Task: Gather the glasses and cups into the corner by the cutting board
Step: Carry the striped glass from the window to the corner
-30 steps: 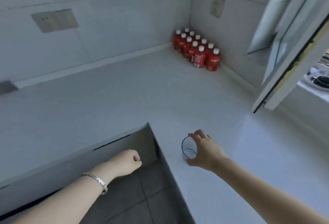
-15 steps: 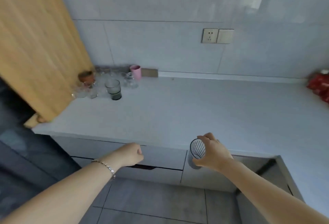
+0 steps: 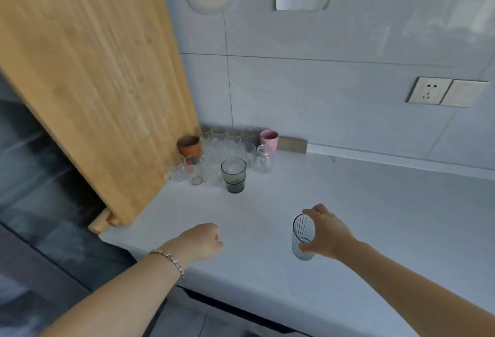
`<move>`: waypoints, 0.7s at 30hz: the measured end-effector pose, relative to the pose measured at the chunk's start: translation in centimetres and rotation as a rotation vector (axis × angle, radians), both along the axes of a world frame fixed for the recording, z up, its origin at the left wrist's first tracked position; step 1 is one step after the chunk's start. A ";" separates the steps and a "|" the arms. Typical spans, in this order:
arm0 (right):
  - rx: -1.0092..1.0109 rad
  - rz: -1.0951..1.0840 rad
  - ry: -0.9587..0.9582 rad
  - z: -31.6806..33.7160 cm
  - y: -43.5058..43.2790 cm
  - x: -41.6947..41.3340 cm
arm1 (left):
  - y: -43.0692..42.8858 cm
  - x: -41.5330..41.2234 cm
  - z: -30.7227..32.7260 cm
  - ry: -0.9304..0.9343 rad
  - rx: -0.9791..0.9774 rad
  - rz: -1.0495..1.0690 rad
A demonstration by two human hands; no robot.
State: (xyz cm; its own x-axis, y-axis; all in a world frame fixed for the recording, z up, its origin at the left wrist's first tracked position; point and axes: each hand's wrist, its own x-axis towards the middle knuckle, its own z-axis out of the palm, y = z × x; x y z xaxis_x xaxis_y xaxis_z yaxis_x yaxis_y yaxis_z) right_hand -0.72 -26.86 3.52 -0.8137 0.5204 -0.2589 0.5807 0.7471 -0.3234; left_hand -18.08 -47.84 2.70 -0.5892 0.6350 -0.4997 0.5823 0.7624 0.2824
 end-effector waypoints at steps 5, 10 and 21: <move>-0.028 -0.013 0.014 -1.0 4.0 -11.6 | 3.7 -9.0 -0.2 0.006 -0.018 0.087; -0.049 -0.102 0.051 -2.4 5.9 -21.1 | 5.4 -15.9 -0.9 -0.037 -0.043 0.158; -0.138 -0.393 0.002 -6.8 5.2 -28.4 | 6.9 -23.8 -4.0 -0.158 -0.076 -0.049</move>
State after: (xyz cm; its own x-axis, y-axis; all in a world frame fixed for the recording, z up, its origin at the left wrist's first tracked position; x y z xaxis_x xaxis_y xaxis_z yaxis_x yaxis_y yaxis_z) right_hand -29.11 -21.70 -3.32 -0.5606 0.7521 -0.3466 0.8124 0.4184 -0.4061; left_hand -41.88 -40.98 -1.33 -0.4691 0.6174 -0.6314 0.5719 0.7572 0.3156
